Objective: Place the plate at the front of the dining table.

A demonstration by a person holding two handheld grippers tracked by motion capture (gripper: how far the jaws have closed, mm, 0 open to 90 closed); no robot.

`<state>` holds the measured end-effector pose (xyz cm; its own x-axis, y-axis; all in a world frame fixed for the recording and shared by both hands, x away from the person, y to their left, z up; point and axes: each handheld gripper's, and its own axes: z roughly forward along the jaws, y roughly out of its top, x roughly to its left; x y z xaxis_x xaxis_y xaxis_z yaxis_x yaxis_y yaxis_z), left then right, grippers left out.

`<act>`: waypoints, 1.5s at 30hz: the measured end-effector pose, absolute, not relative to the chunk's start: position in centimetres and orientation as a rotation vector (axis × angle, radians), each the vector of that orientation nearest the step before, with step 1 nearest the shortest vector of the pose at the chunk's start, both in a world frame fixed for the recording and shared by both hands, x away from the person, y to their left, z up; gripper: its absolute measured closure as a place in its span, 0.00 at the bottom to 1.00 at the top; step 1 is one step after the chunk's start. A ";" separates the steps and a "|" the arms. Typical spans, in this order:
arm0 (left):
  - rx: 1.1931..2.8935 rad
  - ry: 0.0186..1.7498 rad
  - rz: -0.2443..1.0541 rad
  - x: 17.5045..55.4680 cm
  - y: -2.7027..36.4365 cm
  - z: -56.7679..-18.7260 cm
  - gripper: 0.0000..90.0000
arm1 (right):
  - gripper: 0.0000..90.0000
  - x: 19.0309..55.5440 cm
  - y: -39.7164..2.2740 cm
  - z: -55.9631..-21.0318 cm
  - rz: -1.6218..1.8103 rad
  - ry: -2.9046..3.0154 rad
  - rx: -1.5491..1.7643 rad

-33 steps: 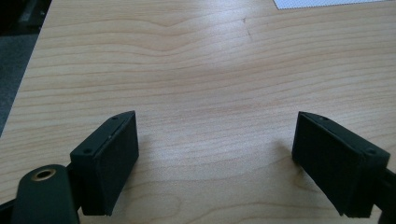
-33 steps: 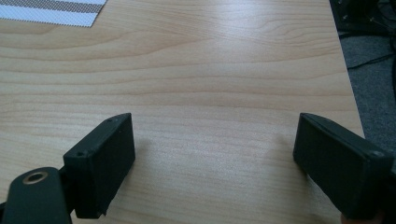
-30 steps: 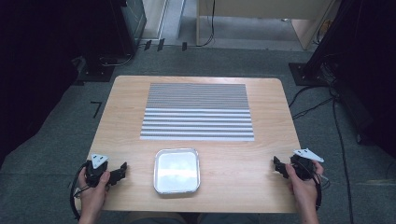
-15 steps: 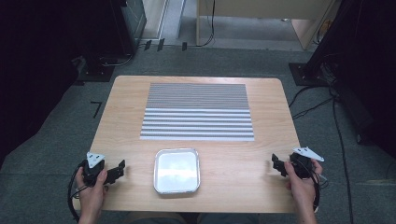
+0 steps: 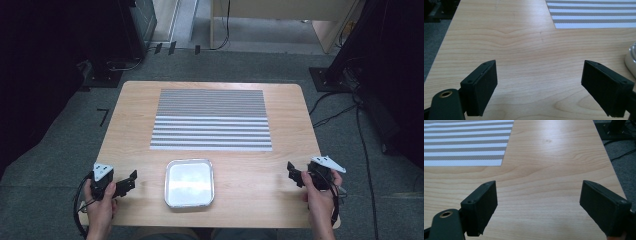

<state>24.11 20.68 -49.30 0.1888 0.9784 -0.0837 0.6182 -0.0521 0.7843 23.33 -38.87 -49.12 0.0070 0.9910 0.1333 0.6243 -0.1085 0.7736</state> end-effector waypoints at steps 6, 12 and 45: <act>1.745 1.486 0.595 24.0 19.9 -49.1 0.15 | 0.16 23.3 -38.0 -48.7 0.961 1.666 1.770; 1.730 1.475 0.569 23.9 19.4 -48.9 0.15 | 0.17 23.3 -37.1 -48.4 0.971 1.674 1.768; 1.736 1.370 0.453 23.2 16.0 -47.8 0.15 | 0.17 23.2 -32.8 -47.6 1.070 1.707 1.708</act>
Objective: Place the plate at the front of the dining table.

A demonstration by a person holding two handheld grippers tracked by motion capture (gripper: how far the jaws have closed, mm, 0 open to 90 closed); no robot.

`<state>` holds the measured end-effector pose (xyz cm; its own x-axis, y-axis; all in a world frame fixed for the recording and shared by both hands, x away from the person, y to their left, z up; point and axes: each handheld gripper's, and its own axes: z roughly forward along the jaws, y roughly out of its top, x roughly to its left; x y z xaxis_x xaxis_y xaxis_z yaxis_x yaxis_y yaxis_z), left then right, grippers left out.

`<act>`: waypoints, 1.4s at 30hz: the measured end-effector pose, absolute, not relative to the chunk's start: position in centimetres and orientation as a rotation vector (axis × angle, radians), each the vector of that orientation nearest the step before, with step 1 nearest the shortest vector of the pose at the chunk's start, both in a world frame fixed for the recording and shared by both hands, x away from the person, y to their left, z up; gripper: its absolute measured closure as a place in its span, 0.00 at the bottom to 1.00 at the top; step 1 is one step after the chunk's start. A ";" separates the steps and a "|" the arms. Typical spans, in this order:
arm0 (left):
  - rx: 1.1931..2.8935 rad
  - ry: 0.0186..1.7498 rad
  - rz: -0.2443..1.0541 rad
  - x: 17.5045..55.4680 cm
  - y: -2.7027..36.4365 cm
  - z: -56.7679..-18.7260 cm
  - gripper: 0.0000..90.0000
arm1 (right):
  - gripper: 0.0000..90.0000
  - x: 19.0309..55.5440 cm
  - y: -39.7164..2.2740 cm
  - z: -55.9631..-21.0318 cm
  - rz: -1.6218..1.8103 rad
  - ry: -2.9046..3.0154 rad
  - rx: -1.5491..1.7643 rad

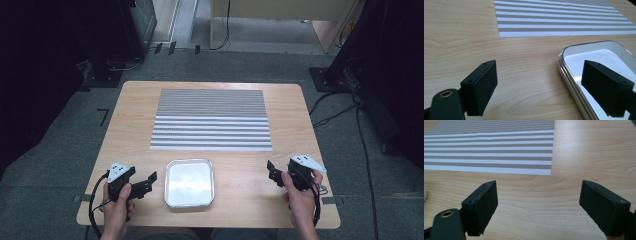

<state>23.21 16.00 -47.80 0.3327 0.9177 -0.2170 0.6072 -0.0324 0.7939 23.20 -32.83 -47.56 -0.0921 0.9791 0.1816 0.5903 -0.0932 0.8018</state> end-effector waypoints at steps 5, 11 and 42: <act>1.748 1.358 0.448 23.1 15.5 -47.8 0.15 | 0.17 23.2 -32.4 -47.4 1.105 1.705 1.710; 1.756 1.345 0.438 23.0 15.0 -47.8 0.15 | 0.17 23.1 -31.9 -47.3 1.114 1.709 1.706; 1.795 1.281 0.393 22.6 12.4 -47.9 0.15 | 0.17 22.5 -27.6 -47.3 1.170 1.816 1.634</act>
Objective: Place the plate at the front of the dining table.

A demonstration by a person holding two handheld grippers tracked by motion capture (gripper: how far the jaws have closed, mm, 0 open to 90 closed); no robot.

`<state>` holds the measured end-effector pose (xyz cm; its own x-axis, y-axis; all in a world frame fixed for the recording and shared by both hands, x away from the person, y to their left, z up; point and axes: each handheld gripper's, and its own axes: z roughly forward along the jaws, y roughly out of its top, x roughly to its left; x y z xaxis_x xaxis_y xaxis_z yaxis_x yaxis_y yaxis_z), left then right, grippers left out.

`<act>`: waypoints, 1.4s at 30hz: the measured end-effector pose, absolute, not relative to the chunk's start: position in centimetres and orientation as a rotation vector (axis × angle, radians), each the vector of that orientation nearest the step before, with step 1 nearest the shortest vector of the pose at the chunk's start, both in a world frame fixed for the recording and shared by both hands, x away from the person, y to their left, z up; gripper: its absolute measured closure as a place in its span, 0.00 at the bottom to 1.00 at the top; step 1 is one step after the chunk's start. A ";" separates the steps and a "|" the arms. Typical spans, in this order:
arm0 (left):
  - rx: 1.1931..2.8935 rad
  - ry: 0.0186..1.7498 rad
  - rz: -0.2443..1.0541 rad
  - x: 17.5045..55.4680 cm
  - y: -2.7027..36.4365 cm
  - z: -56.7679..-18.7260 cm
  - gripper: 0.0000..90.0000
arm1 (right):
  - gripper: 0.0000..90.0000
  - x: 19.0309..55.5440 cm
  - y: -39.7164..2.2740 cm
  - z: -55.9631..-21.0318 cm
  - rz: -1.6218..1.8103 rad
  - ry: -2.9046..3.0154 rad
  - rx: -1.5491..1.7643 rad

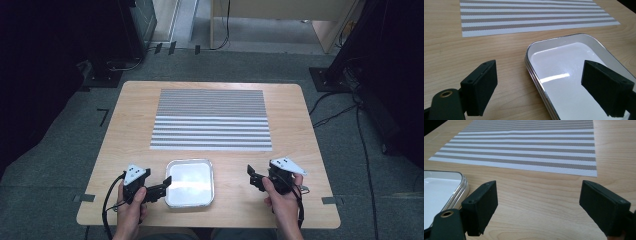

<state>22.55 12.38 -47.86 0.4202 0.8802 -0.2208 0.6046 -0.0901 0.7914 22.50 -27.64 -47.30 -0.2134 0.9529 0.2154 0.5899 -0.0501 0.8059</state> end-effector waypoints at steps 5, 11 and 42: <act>1.800 1.269 0.390 22.5 11.9 -47.9 0.15 | 0.17 22.4 -26.8 -47.5 1.177 1.840 1.623; 1.808 1.261 0.384 22.4 11.5 -48.0 0.15 | 0.17 22.3 -26.0 -47.5 1.189 1.860 1.612; 1.847 1.293 0.397 22.1 9.3 -48.7 0.34 | 0.21 21.6 -21.4 -47.8 1.282 1.906 1.561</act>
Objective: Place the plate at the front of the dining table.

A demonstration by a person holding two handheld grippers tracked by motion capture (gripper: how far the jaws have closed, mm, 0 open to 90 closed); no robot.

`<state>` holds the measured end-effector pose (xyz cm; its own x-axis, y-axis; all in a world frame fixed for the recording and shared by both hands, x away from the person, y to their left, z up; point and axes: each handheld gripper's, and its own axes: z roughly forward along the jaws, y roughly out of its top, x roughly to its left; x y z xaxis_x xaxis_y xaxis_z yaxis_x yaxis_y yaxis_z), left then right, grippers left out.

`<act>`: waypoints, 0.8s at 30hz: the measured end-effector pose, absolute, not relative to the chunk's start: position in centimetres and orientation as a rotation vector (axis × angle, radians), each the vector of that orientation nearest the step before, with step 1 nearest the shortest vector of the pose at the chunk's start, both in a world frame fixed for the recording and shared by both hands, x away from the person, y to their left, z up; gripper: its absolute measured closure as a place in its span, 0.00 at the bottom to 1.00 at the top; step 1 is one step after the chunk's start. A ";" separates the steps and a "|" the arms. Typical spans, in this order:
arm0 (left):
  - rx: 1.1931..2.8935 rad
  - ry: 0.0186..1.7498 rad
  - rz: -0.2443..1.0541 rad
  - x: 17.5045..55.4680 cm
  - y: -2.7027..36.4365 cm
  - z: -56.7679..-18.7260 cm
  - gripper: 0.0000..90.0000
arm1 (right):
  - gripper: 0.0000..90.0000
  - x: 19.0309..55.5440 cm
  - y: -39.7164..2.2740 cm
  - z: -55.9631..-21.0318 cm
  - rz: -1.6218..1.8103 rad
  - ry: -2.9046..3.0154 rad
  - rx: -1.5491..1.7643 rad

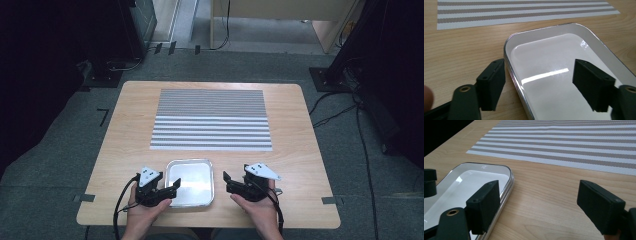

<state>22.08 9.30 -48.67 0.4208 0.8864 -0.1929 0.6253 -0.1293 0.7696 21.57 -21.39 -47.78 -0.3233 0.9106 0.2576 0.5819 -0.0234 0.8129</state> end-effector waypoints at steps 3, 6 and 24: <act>1.849 1.294 0.393 22.0 9.3 -48.7 0.41 | 0.26 21.5 -21.0 -47.9 1.298 1.911 1.558; 1.847 1.300 0.386 22.1 9.3 -48.8 0.47 | 0.34 21.5 -20.8 -48.0 1.322 1.909 1.563; 1.814 1.333 0.313 22.5 10.9 -48.9 0.72 | 0.62 20.9 -19.1 -48.7 1.475 1.977 1.608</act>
<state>22.50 10.88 -48.87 0.4025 0.8757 -0.2668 0.6652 -0.0795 0.7424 20.89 -19.12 -48.68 -0.3898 0.8244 0.4104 0.6284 -0.0876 0.7730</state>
